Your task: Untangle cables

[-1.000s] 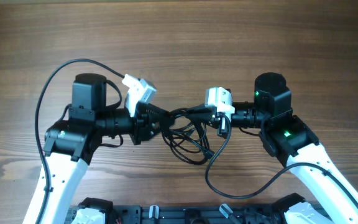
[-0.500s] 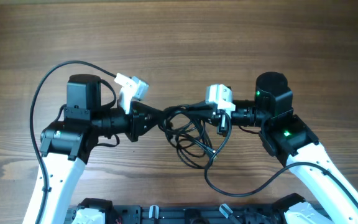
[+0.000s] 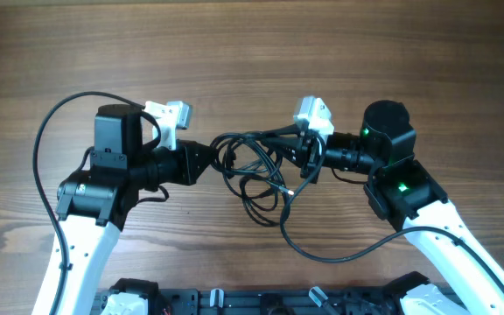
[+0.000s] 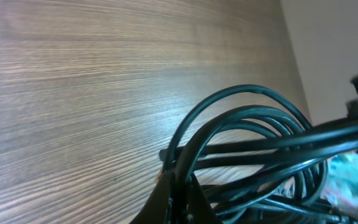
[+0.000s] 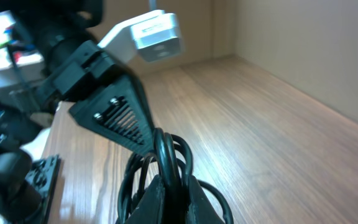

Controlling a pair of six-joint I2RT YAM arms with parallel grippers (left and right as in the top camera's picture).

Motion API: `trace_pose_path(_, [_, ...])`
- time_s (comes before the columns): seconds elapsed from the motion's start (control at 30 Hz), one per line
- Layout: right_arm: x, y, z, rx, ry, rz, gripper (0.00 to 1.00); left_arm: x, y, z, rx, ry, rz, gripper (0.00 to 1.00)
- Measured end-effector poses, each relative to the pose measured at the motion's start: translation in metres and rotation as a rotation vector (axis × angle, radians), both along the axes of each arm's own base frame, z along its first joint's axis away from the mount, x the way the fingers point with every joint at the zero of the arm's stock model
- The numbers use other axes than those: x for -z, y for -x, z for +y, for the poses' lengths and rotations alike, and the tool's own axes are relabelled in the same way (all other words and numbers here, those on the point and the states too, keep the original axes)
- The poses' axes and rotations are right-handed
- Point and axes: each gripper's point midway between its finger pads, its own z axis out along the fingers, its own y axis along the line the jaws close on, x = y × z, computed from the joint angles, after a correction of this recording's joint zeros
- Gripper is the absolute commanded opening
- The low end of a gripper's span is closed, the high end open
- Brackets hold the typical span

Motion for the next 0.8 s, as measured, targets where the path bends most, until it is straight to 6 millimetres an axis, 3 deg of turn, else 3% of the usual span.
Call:
trace_pose_path(0.17, [-0.002,-0.015,-0.004,0.119,-0.049,0.13,0.04,0.003,-0.005,0.008,-0.088,-0.01,0.041,0.04])
trace_pose_path(0.47, [-0.025,-0.023,-0.004,0.172,-0.186,0.245,0.04,0.004,-0.006,0.01,-0.111,-0.017,0.055,0.04])
trace_pose_path(0.67, [-0.023,-0.036,-0.009,0.281,-0.246,0.381,0.04,0.002,-0.006,0.01,-0.116,-0.012,0.056,0.04])
trace_pose_path(0.8, [-0.007,-0.045,-0.018,0.398,-0.269,0.534,0.04,0.002,-0.006,0.01,-0.118,-0.011,0.058,0.04])
